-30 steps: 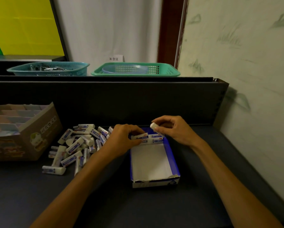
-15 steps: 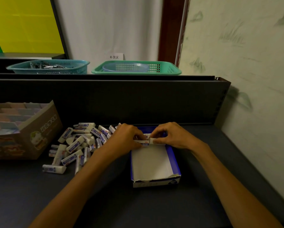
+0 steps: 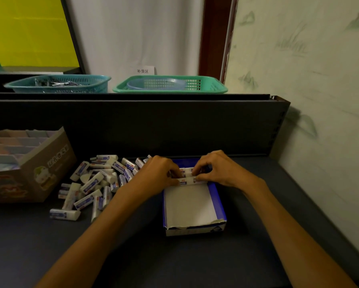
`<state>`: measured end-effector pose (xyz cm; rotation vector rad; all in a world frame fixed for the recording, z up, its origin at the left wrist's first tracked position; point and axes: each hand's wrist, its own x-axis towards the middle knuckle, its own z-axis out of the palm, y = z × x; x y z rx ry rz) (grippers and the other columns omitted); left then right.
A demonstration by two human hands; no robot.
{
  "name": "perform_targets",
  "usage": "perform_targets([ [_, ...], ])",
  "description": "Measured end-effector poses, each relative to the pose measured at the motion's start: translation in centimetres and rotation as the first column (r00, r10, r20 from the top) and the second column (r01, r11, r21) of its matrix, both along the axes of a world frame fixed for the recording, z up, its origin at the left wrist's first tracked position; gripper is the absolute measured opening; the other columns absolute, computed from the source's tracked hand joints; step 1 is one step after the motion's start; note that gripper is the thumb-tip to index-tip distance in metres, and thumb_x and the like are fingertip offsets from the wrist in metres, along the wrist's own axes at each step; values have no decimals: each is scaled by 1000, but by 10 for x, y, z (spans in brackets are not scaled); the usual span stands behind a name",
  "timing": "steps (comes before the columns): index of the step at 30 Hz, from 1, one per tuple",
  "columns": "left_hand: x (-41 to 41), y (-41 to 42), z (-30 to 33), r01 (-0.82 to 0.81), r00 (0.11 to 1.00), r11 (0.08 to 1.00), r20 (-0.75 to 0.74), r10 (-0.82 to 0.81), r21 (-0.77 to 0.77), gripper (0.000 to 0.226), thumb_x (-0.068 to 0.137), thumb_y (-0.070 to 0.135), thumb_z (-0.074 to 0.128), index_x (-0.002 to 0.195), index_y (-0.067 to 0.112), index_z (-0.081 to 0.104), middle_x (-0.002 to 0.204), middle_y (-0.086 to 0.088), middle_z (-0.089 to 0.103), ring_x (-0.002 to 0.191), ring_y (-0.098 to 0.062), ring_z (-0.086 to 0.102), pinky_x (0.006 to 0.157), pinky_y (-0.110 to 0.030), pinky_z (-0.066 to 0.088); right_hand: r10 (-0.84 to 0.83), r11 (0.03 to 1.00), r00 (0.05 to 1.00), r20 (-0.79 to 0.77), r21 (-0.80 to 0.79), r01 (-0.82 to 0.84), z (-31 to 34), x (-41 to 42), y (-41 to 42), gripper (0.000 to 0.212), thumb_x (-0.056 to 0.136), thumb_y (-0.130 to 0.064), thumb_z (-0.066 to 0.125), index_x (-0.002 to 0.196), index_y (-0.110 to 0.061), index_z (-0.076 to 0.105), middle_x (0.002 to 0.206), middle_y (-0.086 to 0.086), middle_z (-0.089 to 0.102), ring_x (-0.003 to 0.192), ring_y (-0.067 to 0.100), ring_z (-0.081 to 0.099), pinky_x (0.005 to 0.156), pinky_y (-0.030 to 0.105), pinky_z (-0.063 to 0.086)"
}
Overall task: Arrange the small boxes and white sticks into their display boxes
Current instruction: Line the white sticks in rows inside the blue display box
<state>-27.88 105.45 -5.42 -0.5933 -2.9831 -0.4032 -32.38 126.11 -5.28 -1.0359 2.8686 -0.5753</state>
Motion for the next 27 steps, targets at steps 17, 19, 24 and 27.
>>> perform_targets([
  [17,0,3,1,-17,1000,1000,-13,17,-9,23,88,23,62,110,19,67,115,2,61,100,-7,57,87,-18,42,-12,1000,998,60,28,11,3,5,-4,18,84,-20,69,102,-23,68,110,-7,61,95,3,54,88,27,49],
  [19,1,4,2,-21,1000,1000,-16,21,-9,23,88,23,62,110,18,67,116,1,62,101,-8,57,87,-19,42,-15,1000,998,57,27,13,3,6,-4,18,84,-20,69,102,-23,68,109,-7,61,95,2,55,87,26,49],
  [24,4,5,2,-33,999,999,-26,33,0,23,89,23,61,111,18,66,117,1,61,102,-8,57,86,-17,39,-34,999,997,70,10,34,2,7,-4,20,83,-20,69,103,-24,69,108,-6,63,95,5,58,86,28,51],
  [27,6,6,3,-25,999,1000,-31,25,-8,23,89,22,60,111,18,65,117,1,60,102,-8,56,88,-19,42,-41,999,996,76,5,41,2,8,-5,19,84,-20,69,103,-23,69,109,-6,63,95,5,58,87,29,52],
])
